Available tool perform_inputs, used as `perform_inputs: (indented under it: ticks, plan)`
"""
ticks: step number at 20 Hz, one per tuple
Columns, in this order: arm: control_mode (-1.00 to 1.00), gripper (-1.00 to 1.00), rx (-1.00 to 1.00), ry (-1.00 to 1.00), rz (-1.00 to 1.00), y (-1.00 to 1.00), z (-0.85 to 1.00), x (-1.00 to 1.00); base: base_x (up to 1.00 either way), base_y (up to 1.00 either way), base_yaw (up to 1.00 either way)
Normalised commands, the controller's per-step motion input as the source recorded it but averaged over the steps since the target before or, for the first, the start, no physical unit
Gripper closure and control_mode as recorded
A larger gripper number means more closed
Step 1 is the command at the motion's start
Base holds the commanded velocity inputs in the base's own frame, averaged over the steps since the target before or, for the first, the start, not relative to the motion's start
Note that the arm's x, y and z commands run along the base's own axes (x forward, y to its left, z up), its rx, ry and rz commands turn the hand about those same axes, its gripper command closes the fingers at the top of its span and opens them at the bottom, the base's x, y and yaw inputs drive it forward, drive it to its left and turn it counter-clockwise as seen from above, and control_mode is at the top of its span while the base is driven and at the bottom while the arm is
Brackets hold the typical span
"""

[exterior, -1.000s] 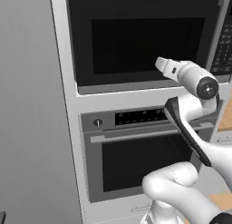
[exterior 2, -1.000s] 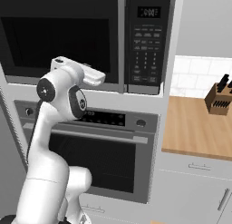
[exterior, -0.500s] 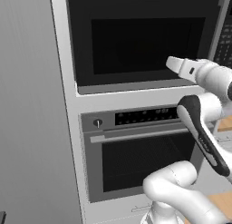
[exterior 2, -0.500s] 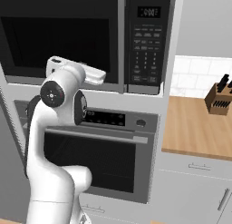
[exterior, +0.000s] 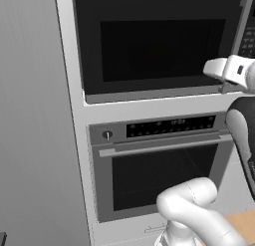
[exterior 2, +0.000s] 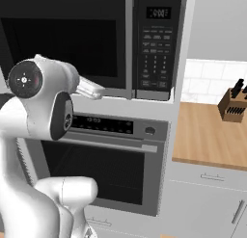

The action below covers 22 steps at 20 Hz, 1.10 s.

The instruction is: Open the microwave, place the bowl with waffle inside the microwave, then close the microwave door and turn it on.

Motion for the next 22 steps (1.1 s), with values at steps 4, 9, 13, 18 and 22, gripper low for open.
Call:
perform_inputs:
  ticks: [4, 9, 13, 18, 22]
  plan:
    - [-1.00, 1.00, 0.23, 0.36, -0.15, -0.58, 0.00, -0.80, 0.00, 0.00, 0.00]
    - [-1.00, 1.00, 0.32, -0.01, -0.15, -0.86, -0.17, -0.69, 0.00, 0.00, 0.00]
    - [-1.00, 1.00, 0.31, -0.24, -0.17, -0.60, -0.01, -0.47, 0.00, 0.00, 0.00]
    - [-1.00, 1.00, 0.25, -0.40, -0.20, -0.16, -0.01, -0.16, 0.00, 0.00, 0.00]
    - [-1.00, 1.00, 0.13, -0.22, -0.16, 0.00, -0.18, 0.21, 0.00, 0.00, 0.00]
